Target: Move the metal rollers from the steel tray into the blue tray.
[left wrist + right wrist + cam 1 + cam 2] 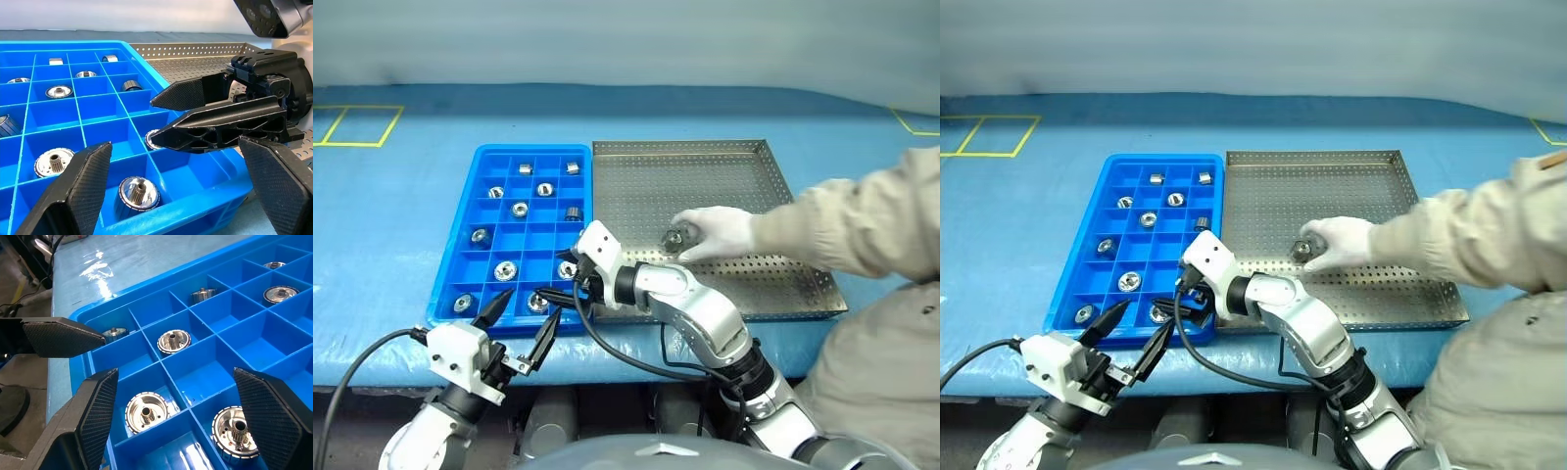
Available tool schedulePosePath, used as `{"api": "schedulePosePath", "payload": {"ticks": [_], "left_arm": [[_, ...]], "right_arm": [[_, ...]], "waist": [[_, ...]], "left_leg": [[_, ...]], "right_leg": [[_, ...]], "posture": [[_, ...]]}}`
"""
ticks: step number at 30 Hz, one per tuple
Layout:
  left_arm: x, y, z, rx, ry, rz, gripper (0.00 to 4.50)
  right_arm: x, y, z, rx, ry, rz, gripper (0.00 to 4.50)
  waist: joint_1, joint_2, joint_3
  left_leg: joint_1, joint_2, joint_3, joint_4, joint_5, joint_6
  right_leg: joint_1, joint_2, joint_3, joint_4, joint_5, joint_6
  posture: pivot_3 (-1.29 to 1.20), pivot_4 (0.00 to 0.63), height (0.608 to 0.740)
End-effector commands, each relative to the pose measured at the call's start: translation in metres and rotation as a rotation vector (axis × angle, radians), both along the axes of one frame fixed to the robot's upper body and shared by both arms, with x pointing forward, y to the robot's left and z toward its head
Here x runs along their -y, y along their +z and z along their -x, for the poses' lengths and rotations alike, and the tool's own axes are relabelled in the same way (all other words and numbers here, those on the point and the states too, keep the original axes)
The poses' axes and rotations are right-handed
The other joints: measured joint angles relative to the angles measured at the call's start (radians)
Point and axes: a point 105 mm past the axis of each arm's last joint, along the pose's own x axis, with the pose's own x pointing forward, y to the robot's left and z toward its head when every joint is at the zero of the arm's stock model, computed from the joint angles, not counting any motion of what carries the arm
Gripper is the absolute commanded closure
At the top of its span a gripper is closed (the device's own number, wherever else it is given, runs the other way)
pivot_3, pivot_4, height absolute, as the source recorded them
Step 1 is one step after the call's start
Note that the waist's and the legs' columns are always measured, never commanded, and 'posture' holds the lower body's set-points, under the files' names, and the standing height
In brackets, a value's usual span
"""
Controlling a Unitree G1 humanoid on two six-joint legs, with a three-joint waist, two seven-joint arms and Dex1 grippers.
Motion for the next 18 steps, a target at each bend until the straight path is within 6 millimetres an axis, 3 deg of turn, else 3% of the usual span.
{"api": "schedulePosePath", "payload": {"ticks": [1,6,12,18], "left_arm": [[-0.003,0.004,-0.004,0.024,0.006,-0.01,0.0],[0.0,0.006,-0.011,0.033,-0.034,-0.015,0.0],[0.003,0.007,-0.023,0.042,-0.073,-0.034,0.0],[0.012,0.012,-0.034,0.057,-0.144,-0.041,0.0]], "right_arm": [[-0.011,0.022,0.009,0.048,0.051,-0.077,0.51],[0.006,0.034,-0.014,0.105,-0.086,-0.097,0.51],[0.039,0.04,-0.051,0.129,-0.37,-0.127,0.51],[0.068,0.027,-0.07,0.09,-0.595,-0.092,0.51]], "waist": [[-0.001,0.0,0.0],[-0.007,0.0,0.0],[-0.027,0.0,0.0],[-0.06,0.001,-0.001]], "left_leg": [[0.0,0.0,0.0,0.0,0.0,0.0],[0.0,0.0,0.0,0.001,0.0,0.0],[0.0,0.0,0.0,0.003,0.0,0.0],[0.0,0.0,0.0,0.003,0.0,0.0]], "right_leg": [[0.0,0.0,0.0,0.0,0.0,0.0],[0.0,0.0,0.0,0.001,0.0,0.0],[0.001,0.0,0.0,0.001,0.001,0.001],[0.001,0.0,0.001,0.001,0.003,0.003]], "posture": [[0.11,0.15,0.74],[0.07,0.15,0.74],[0.0,0.15,0.74],[-0.04,0.15,0.74]]}}
